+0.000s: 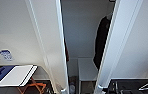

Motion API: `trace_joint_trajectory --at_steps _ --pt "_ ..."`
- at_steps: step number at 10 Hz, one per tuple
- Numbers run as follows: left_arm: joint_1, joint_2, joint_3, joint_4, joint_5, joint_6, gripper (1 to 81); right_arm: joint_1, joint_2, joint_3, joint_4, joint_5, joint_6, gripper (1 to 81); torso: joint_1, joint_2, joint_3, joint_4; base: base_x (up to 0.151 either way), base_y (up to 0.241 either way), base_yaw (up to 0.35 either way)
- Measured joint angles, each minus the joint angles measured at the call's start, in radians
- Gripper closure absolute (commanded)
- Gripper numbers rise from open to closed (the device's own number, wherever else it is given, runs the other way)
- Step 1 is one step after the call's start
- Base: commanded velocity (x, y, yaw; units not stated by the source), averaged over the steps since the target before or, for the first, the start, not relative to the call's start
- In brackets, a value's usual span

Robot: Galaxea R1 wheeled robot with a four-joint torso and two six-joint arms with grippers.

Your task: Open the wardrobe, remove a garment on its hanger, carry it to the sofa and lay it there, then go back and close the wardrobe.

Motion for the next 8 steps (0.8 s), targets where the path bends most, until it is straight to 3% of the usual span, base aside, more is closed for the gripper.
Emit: trace_joint_trajectory --at_steps 8 --pt "0.013 -0.057 0.048 0.016 0.01 -0.002 1.0 -0.033 -0.08 0.064 -0.043 -0.004 0.002 1.0 0.001 0.0 0.0 0.0 0.0 0.0 0.0"
